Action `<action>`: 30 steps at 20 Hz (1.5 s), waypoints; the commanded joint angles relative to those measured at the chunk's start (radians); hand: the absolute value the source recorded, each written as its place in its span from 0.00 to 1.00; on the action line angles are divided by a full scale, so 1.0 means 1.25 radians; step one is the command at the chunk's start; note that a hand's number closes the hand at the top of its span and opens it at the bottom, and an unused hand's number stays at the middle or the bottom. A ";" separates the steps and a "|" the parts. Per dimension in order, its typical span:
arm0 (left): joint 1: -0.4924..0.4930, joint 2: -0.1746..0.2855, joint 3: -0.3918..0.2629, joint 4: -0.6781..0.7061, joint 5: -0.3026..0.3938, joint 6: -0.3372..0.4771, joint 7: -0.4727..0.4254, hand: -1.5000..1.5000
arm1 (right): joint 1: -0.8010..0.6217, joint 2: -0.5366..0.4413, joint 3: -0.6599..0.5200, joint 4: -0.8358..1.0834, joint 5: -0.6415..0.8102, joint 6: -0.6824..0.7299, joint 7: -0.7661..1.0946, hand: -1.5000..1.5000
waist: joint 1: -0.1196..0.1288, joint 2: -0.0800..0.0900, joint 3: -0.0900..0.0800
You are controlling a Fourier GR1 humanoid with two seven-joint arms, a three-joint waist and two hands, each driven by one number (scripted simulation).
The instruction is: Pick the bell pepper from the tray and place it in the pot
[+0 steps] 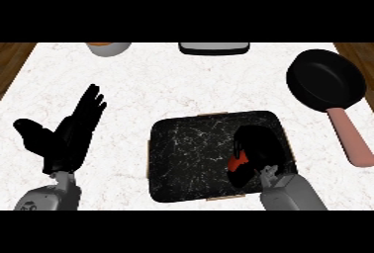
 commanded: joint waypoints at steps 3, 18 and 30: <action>0.034 0.009 0.020 -0.019 0.001 0.007 -0.006 0.50 | 0.043 -0.218 -0.359 0.009 -0.109 -0.043 -0.043 1.00 | -0.046 0.001 0.003; 0.002 -0.003 -0.015 -0.011 -0.024 0.003 0.010 0.50 | 0.069 -0.560 -0.775 0.018 -0.281 -0.071 -0.344 1.00 | -0.005 -0.001 0.000; -0.006 -0.017 -0.015 -0.012 -0.026 0.001 0.011 0.50 | -0.180 -0.618 -0.740 0.012 -0.380 -0.015 -0.280 1.00 | 0.013 0.002 0.000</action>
